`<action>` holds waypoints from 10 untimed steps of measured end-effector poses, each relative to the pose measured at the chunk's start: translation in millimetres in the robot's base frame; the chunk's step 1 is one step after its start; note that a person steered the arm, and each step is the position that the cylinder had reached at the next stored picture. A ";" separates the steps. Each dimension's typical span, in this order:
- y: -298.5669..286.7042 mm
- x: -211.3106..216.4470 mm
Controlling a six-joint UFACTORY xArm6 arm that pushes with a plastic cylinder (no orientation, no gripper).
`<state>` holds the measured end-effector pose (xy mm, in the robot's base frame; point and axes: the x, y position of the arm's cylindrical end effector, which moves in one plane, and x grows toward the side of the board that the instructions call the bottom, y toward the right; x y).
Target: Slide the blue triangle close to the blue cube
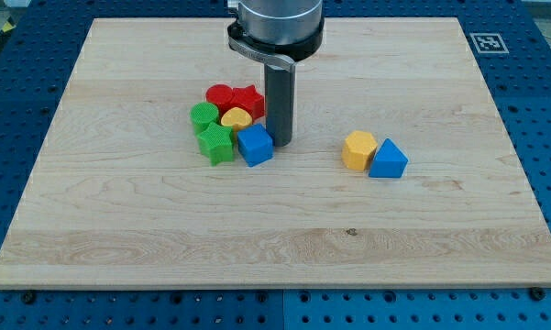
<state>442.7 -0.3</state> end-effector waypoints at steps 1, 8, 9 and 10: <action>25.6 6.7; 86.5 35.7; 87.8 50.5; 64.0 52.2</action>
<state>494.9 63.7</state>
